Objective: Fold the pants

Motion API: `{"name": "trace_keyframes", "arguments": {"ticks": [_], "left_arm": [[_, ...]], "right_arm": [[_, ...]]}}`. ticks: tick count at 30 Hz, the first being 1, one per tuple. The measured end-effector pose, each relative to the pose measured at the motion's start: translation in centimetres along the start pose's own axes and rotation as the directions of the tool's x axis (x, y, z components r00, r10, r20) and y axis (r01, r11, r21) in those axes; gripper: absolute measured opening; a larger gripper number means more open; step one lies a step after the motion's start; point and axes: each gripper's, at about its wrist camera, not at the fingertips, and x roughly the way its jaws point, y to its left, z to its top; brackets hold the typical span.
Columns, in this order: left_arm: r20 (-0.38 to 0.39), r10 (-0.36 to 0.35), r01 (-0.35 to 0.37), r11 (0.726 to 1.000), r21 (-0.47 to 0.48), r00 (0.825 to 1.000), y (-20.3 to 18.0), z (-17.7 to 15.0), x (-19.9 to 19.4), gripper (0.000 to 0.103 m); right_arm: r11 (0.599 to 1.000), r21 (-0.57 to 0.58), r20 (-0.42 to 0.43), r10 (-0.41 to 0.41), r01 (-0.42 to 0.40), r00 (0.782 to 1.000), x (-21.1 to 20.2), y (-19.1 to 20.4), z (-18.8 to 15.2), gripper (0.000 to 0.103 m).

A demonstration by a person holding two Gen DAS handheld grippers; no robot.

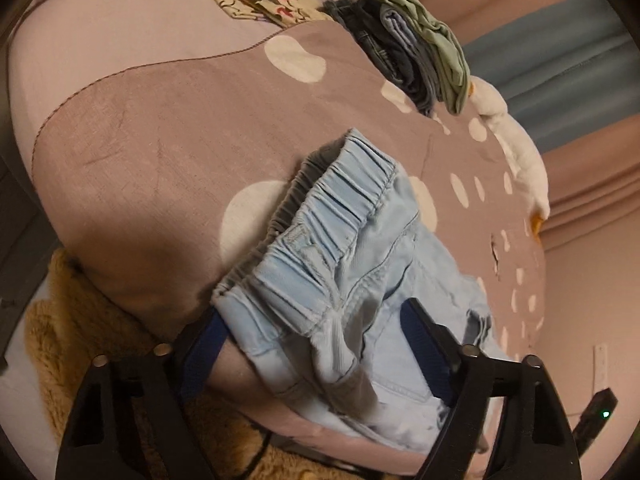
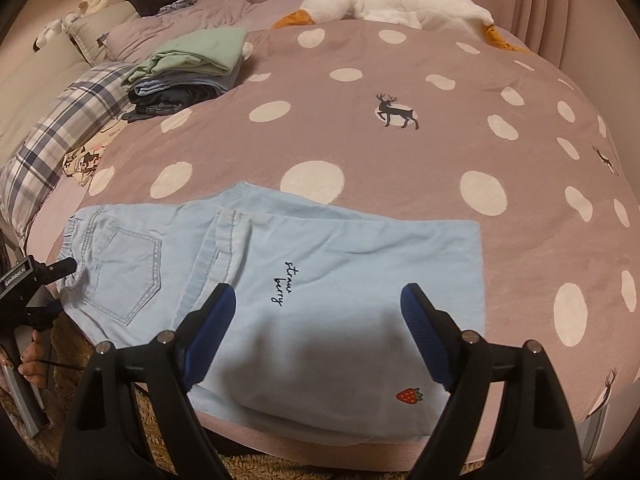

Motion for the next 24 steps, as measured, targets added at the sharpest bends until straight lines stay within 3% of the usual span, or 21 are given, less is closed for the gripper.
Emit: {"name": "trace_keyframes", "arguments": {"ticks": [1, 2, 4, 8, 12, 15, 17, 21, 24], "left_arm": [[0.011, 0.027, -0.027, 1.000, 0.003, 1.000, -0.1, 0.0, 0.1, 0.062], [0.022, 0.042, -0.043, 0.999, 0.002, 0.999, -0.2, 0.1, 0.2, 0.048], [0.023, 0.004, -0.003, 1.000, -0.024, 1.000, -0.3, 0.2, 0.4, 0.037], [0.074, 0.016, -0.020, 0.998, 0.055, 0.997, -3.7, 0.2, -1.2, 0.033], [0.127, -0.093, 0.069, 0.980, 0.187, 0.987, -9.6, 0.1, -3.9, 0.032], [0.091, -0.202, 0.164, 0.935, 0.315, 0.975, -14.6, -0.8, -4.8, 0.032], [0.017, -0.264, 0.235, 0.885, 0.402, 0.964, -18.1, -2.1, -4.3, 0.032], [-0.126, -0.274, 0.299, 0.797, 0.525, 0.953, -23.0, -5.9, -1.2, 0.032], [-0.228, -0.246, 0.333, 0.760, 0.558, 0.942, -25.0, -8.5, 2.1, 0.032]], "right_arm": [[1.000, 0.002, 0.000, 0.006, -0.006, 1.000, 0.1, 0.0, 0.0, 0.085], [1.000, 0.008, -0.002, 0.014, -0.014, 1.000, 0.2, 0.0, 0.0, 0.085], [0.999, 0.028, -0.009, 0.027, -0.026, 1.000, 0.4, -0.1, -0.1, 0.085], [0.998, 0.050, -0.010, 0.030, -0.029, 1.000, 0.3, -0.6, -0.3, 0.085], [0.997, 0.075, 0.009, 0.004, -0.005, 1.000, -0.4, -1.5, -0.5, 0.085], [0.994, 0.110, 0.018, -0.003, 0.001, 1.000, -0.8, -2.8, -0.7, 0.085], [0.991, 0.137, 0.022, -0.011, 0.008, 1.000, -1.1, -3.7, -0.9, 0.085], [0.981, 0.195, 0.035, -0.030, 0.022, 0.999, -1.7, -5.7, -1.4, 0.085], [0.969, 0.246, 0.038, -0.047, 0.036, 0.998, -2.1, -7.4, -2.2, 0.085]]}}
